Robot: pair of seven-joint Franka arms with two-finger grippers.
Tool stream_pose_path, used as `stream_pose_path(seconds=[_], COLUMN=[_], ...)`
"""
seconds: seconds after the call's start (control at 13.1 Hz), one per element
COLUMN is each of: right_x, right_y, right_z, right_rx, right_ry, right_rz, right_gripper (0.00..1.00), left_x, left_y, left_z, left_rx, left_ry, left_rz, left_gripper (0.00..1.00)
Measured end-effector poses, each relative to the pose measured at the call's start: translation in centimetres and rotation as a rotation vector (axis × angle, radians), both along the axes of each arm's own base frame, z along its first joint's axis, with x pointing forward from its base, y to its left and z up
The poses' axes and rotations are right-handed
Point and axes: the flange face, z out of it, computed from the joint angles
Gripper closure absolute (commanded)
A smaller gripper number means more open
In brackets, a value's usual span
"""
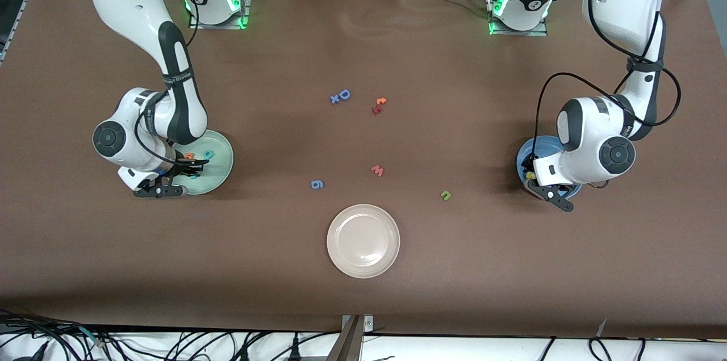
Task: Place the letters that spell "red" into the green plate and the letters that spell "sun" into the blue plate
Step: 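Release the r on the green plate while the left gripper releases the s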
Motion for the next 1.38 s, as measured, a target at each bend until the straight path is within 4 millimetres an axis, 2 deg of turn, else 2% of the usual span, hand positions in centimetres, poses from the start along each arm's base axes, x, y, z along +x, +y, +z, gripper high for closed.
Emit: stream_pose_path(seconds=[0.15, 0.23, 0.38, 0.54, 0.69, 0.92, 1.15, 1.38], right_x=[0.2, 0.3, 0.4, 0.5, 1.1, 2.5, 2.9, 3.0], right_y=[0.6, 0.9, 1.5, 1.4, 0.2, -0.1, 1.5, 3.0], right_z=[0.4, 1.0, 3.0, 6.5, 10.9, 18.1, 22.8, 28.6], right_rx=[0.008, 0.020, 0.059, 0.110, 0.132, 0.106, 0.060, 0.016], right_ry=[-0.003, 0.005, 0.032, 0.073, 0.125, 0.183, 0.231, 0.247], right_rz=[0.009, 0.011, 0.015, 0.013, 0.021, 0.057, 0.039, 0.004], right_gripper=[0.00, 0.00, 0.00, 0.00, 0.00, 0.00, 0.00, 0.00], left_x=[0.7, 0.9, 0.7, 0.1, 0.1, 0.9, 1.5, 1.8], left_y=[-2.8, -5.2, -11.3, -16.6, -19.9, -22.2, -22.2, -22.0], left_z=[1.6, 2.3, 3.1, 3.1, 2.7, 1.9, 0.2, -1.6], left_rx=[-0.050, -0.057, -0.051, -0.044, -0.044, -0.054, -0.051, -0.042], left_ry=[-0.034, -0.045, -0.058, -0.066, -0.088, -0.138, -0.175, -0.210], left_rz=[0.045, 0.075, 0.136, 0.151, 0.110, -0.042, -0.184, -0.250], left_gripper=[0.00, 0.00, 0.00, 0.00, 0.00, 0.00, 0.01, 0.08])
